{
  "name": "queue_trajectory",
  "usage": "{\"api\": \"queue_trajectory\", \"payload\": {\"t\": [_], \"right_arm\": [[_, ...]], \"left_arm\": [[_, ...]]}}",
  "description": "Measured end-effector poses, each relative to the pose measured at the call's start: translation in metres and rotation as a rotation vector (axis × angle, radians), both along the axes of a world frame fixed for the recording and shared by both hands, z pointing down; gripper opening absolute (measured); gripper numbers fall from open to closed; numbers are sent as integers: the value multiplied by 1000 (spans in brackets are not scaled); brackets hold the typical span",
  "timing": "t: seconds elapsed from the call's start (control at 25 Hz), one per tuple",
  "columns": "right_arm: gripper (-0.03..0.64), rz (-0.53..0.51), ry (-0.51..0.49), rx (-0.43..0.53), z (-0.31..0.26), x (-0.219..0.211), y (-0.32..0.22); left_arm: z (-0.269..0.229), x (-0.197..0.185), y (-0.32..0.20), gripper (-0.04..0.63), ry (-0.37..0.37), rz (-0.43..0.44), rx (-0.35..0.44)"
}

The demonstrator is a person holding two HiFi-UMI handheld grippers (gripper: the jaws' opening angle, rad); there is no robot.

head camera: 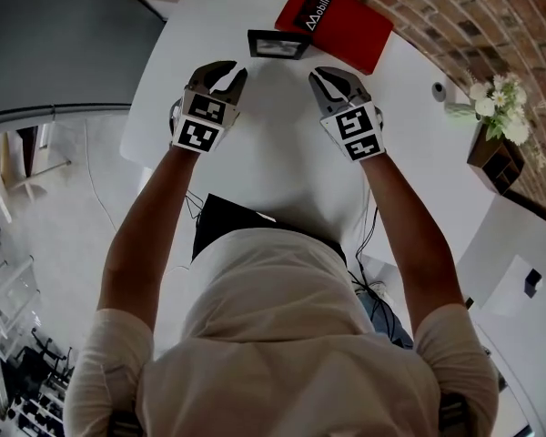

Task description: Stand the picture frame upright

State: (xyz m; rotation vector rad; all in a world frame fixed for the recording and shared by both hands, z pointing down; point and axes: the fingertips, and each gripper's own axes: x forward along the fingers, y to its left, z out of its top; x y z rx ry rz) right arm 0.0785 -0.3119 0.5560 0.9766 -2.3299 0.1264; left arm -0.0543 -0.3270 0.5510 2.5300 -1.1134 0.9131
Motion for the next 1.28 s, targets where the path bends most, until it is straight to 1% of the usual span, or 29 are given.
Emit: {"api": "queue_trajectory", "payload": {"t": [0.24, 0.44, 0.64, 0.8, 1.0, 1.16, 1.28], "right_arm": [[23, 16, -51, -1, -18, 17, 50], [23, 5, -104, 9, -39, 30, 101], [23, -8, -159, 5, -55, 36, 149], [23, 10, -199, -15, -64, 37, 191], [23, 44, -225, -34, -78, 31, 240], [23, 86, -239, -36, -93, 21, 271], [21, 108, -249, -40, -104, 2, 293]], "left_arm": [[-13, 2, 58, 78, 65, -64, -33], [-30, 17, 122, 78, 105, -96, -49], [-50, 28, 178, 84, 170, -138, -74], [-64, 30, 219, 83, 214, -131, -107], [-84, 21, 263, 77, 269, -87, -125], [-100, 5, 292, 77, 293, -42, -136], [-110, -16, 310, 63, 306, -13, -144]]}}
